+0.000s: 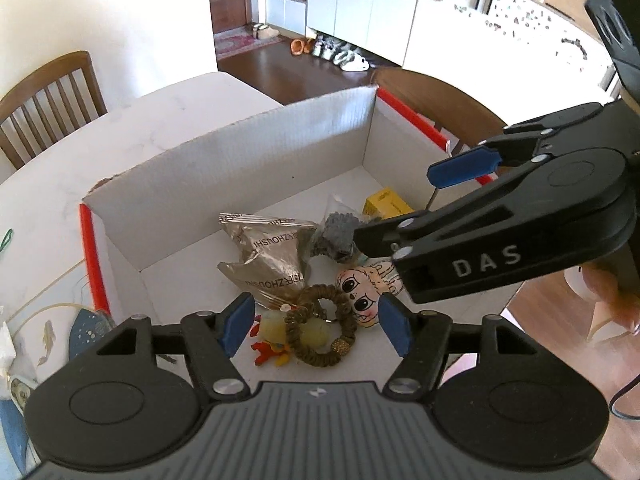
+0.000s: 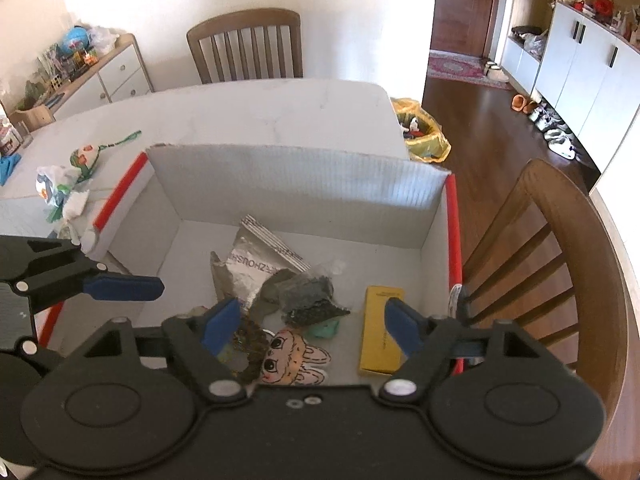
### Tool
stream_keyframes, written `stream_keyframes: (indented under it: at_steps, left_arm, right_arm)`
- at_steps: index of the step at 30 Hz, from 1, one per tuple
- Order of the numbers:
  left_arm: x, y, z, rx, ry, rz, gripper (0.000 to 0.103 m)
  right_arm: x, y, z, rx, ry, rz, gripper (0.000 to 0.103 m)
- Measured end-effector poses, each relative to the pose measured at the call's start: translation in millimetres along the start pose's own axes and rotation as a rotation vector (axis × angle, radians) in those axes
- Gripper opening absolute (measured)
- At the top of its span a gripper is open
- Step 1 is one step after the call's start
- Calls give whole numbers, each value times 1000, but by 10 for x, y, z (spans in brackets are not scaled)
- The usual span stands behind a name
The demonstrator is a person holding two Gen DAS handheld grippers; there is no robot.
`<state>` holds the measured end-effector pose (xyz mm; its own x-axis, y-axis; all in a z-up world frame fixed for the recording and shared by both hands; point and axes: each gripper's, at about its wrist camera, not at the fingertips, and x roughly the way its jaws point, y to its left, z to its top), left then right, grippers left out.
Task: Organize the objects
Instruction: 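Open both tools to release the bracelet and seed bag in the box, then move both tools back toward the tape dispenser and duster on the table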
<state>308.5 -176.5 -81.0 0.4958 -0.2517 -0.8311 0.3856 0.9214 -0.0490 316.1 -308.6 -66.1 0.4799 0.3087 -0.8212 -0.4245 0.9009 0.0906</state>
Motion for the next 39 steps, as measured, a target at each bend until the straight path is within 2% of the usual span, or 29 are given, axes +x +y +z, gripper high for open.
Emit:
stream_keyframes:
  at_steps: [13,20,28,32,35,39]
  left_arm:
    - [-552,178,-160,-70,-105,-13,72]
    - [-841,337,-295,-100,-158,-12,83]
    - [-1126,611,-498,-135,-199,0,89]
    - [-1250,802,-621,-160,-218,10,91]
    - [-1322,960,-726,-188,-229,24,103]
    - [-1407,1189,-890,-215,-244,52,103]
  right_arm:
    - [-475,221,3,0,-95,21,86]
    - [-691,394,-29,0,-147,41,91]
    - [-863,675,-77,13,-196,66,101]
    - [-910,831,-110,22,-221,77,102]
    - [-912,946,-139,30,-228,88,102]
    - [-884,1128,-171,33,-227,108,102]
